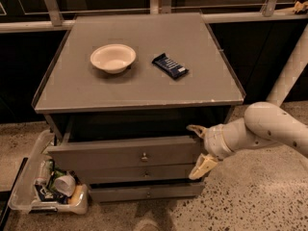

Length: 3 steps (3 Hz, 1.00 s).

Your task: Open top drawer

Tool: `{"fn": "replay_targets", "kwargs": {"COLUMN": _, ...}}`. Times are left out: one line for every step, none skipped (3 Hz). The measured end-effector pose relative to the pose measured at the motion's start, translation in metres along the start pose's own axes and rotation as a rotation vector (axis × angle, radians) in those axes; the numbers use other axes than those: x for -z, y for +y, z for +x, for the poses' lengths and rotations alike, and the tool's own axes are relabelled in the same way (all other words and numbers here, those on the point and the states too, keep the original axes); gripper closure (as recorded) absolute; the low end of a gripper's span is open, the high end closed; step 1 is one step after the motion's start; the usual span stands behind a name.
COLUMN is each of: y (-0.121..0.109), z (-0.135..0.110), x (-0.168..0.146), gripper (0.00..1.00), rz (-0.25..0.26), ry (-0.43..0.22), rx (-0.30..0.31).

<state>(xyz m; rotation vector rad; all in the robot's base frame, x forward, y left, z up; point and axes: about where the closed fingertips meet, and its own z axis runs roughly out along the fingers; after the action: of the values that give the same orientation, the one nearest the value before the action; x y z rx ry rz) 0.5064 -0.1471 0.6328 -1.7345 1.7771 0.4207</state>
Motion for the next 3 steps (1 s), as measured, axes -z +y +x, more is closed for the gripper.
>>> {"fn": "replay_targets", "kwargs": {"y": 0.0012, "z": -0.0025, "x": 0.0024, "gripper": 0.37, "rz": -0.005, "ry": -0.005, "rx": -0.001}}
{"fn": "replay_targets", "kwargs": {"y": -0.0011, "z": -0.0052, "x": 0.0051, "gripper": 0.6, "rz": -0.005, "ry": -0.005, "rx": -0.001}}
{"fn": "replay_targets", "kwargs": {"y": -0.0025, "z": -0.0077, "x": 0.0081, "gripper": 0.84, "rz": -0.005, "ry": -0.005, "rx": -0.001}}
